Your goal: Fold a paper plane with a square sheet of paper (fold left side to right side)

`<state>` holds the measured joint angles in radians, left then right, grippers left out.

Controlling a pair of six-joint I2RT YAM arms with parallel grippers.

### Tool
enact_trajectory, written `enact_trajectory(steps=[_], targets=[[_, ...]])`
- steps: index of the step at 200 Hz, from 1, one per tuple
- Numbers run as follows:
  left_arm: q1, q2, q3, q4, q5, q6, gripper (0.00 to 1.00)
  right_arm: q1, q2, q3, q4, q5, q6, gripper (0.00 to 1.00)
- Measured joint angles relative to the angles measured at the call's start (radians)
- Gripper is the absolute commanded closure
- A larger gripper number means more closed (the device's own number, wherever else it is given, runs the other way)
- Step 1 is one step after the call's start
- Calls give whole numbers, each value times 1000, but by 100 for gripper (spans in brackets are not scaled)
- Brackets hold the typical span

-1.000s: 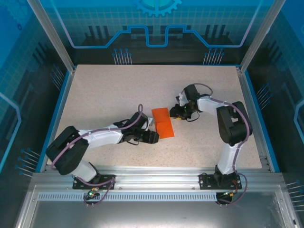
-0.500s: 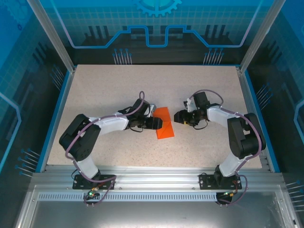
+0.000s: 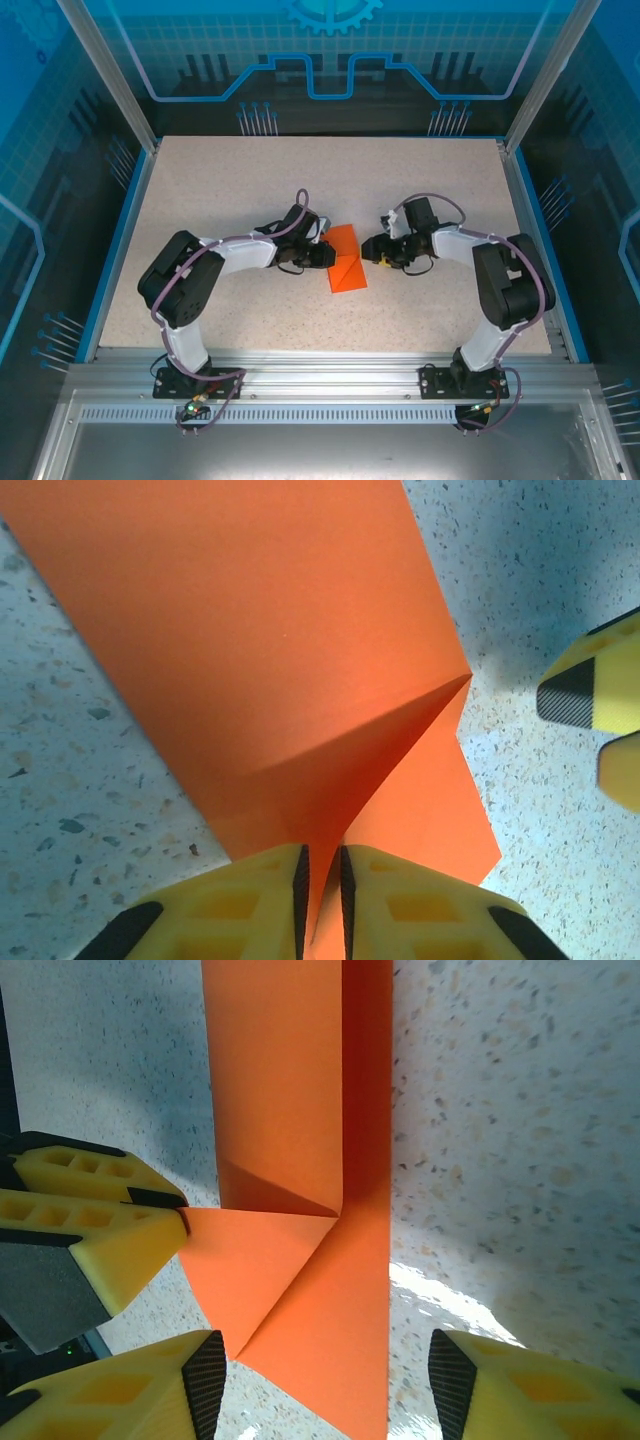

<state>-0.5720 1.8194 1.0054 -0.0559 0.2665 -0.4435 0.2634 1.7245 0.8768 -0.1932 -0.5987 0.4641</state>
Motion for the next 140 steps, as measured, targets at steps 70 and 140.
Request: enact_trajectory(steps=[70,140], targets=[[1,-1,-1,0,-8,0,83,76,105,97,37,-25,51,46],[23,-33,-31,-1,-18,2,46,103,140,117,51,-44,81,89]])
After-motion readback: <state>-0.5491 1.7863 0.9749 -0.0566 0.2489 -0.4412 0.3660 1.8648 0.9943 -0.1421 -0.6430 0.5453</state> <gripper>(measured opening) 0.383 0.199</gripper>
